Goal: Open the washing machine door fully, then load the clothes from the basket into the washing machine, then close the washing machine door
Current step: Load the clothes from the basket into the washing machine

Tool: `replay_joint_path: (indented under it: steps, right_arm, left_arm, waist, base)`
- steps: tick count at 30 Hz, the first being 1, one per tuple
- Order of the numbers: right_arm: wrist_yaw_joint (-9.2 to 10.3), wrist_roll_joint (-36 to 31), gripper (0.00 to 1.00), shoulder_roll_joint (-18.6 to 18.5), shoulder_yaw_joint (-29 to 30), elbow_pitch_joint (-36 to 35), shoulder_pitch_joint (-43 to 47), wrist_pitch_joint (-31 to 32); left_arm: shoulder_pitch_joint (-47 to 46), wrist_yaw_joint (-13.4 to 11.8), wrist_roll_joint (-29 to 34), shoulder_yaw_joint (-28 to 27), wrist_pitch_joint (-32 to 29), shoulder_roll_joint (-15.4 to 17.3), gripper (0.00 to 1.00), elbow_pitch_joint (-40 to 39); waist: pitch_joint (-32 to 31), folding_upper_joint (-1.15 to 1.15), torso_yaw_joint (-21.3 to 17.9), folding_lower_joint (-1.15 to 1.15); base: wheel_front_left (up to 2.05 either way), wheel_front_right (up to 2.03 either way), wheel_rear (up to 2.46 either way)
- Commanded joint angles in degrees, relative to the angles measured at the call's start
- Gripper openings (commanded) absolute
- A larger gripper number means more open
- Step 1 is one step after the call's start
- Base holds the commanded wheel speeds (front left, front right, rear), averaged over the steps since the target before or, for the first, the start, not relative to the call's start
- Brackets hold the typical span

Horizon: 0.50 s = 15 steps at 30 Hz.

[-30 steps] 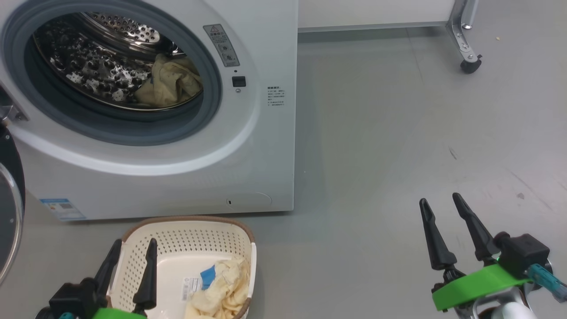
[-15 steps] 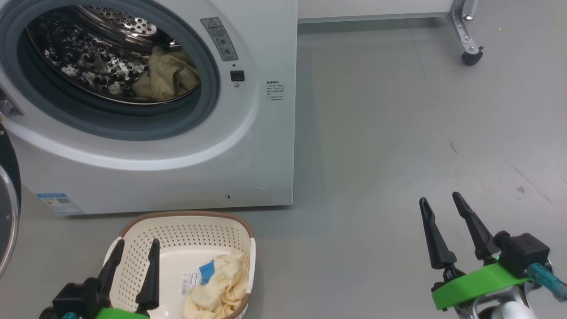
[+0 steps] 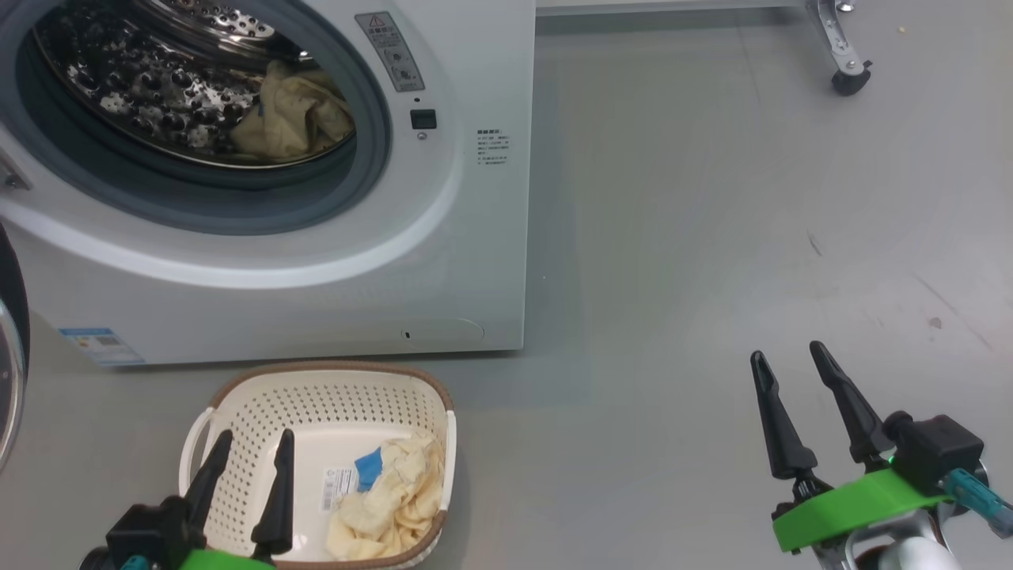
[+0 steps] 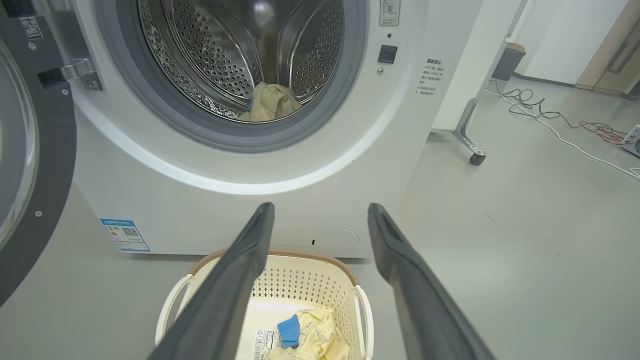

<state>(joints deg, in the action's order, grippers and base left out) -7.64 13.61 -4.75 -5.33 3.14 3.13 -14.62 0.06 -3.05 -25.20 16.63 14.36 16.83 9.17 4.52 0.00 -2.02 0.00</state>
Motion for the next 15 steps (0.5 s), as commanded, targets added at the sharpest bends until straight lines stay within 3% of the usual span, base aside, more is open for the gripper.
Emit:
replay_joint_path:
  steps: [1,9,15]
  right_arm:
    - [0.15,0.0,1.0,-0.8,-0.8,-1.9,-2.8,-0.4]
    - [0.15,-0.4,1.0,-1.3,-0.5,-2.5,-4.9,-0.4]
    - [0.15,-1.1,1.0,-1.8,-0.7,-3.3,-7.4,-0.4]
  left_arm:
    - [-3.5,0.2,0.4,-2.8,0.6,0.6,1.0,-1.0]
    - [-7.8,1.4,0.5,-1.3,0.2,-0.2,1.0,3.1]
    - [-14.0,3.3,0.5,0.4,-1.1,-1.2,1.0,10.6]
  waist:
    - [1.1,0.0,0.1,0.0]
    - [8.6,0.0,0.3,0.0]
    - [16.5,0.0,0.2,0.0]
  base:
    - [0.0,0.0,0.0]
    - [0.0,0.0,0.0]
    - [0.0,0.0,0.0]
